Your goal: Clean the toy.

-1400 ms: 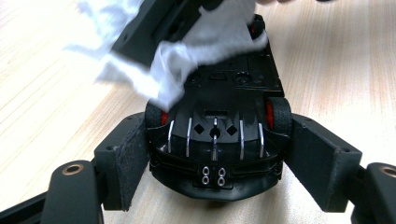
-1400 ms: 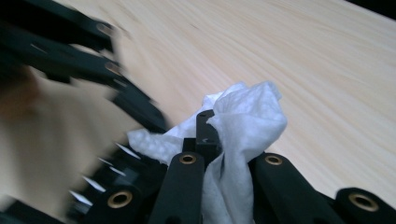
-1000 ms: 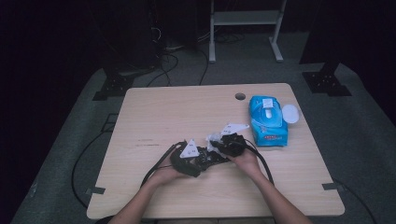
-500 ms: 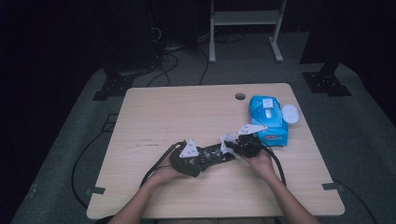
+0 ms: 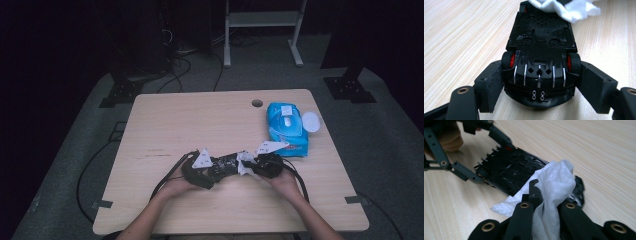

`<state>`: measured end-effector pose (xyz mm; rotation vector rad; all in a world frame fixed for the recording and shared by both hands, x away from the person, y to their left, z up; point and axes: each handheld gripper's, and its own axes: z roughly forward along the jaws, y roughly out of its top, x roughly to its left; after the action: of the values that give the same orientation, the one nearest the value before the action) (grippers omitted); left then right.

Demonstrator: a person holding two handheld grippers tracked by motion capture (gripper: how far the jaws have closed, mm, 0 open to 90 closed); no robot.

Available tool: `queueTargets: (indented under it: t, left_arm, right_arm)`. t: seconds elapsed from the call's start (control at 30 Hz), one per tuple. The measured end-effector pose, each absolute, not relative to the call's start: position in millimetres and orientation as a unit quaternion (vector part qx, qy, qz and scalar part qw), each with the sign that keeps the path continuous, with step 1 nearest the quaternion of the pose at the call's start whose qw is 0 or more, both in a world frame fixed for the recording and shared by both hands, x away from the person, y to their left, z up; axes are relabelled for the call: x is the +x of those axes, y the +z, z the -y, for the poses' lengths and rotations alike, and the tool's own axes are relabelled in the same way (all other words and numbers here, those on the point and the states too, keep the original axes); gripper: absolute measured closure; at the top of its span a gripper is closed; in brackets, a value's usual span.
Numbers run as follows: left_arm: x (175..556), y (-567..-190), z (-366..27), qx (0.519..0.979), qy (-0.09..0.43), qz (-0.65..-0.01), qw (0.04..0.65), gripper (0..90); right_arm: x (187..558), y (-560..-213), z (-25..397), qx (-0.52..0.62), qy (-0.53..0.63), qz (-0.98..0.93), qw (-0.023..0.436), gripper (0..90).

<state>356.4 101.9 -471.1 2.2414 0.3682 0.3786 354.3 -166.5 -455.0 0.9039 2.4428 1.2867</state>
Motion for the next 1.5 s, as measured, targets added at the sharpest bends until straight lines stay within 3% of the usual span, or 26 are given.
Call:
queueTargets:
  t: [0.37,0.83,1.5]
  left_arm:
    - [358,-470,-104,0.889,0.147,-0.144,0.409,24.5]
    - [359,-471,-104,0.888,0.143,-0.148,0.412,24.5]
    - [361,-471,-106,0.887,0.139,-0.15,0.413,24.1]
  right_arm:
    - [363,-463,197,0.355,0.416,-0.827,0.132,84.3]
    - [368,-455,147,0.31,0.443,-0.834,0.107,84.3]
    - [358,-461,183,0.333,0.429,-0.832,0.114,84.2]
